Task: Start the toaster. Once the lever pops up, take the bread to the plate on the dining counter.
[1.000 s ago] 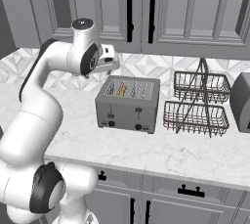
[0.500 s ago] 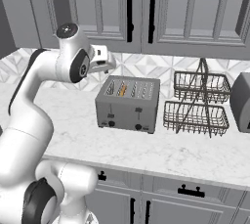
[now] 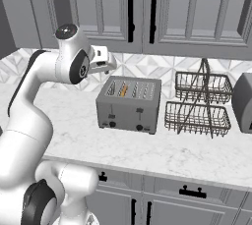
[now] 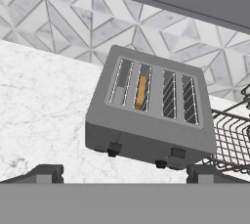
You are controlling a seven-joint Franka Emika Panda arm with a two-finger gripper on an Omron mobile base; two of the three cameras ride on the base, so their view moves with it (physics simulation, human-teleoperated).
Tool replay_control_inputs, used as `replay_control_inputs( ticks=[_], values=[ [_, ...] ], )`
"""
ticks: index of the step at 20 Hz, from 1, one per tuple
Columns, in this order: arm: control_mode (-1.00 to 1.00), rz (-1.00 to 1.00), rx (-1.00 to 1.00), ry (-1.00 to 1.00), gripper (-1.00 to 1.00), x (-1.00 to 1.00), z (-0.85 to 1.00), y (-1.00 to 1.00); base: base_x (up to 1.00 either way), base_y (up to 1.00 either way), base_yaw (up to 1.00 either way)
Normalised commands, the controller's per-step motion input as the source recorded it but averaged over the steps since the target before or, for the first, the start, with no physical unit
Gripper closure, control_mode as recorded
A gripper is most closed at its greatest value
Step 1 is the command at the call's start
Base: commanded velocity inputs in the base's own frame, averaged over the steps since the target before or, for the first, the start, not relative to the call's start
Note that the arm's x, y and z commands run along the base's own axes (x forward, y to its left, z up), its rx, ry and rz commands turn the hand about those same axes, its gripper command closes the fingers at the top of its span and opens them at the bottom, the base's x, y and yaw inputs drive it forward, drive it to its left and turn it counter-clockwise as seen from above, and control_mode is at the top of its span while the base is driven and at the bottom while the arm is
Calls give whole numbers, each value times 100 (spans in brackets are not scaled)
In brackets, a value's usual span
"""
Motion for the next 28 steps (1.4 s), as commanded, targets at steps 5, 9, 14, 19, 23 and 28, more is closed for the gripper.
replay_control_inputs(
  ticks=[5, 9, 14, 19, 23, 28],
  values=[
    [-100, 0, 0, 0, -100, 0, 0, 0, 0, 0, 0],
    [-100, 0, 0, 0, -100, 0, 0, 0, 0, 0, 0],
    [-100, 0, 0, 0, -100, 0, 0, 0, 0, 0, 0],
    [-100, 0, 0, 0, -100, 0, 0, 0, 0, 0, 0],
    [-100, 0, 0, 0, -100, 0, 0, 0, 0, 0, 0],
    [-100, 0, 0, 0, -100, 0, 0, 0, 0, 0, 0]
  ],
)
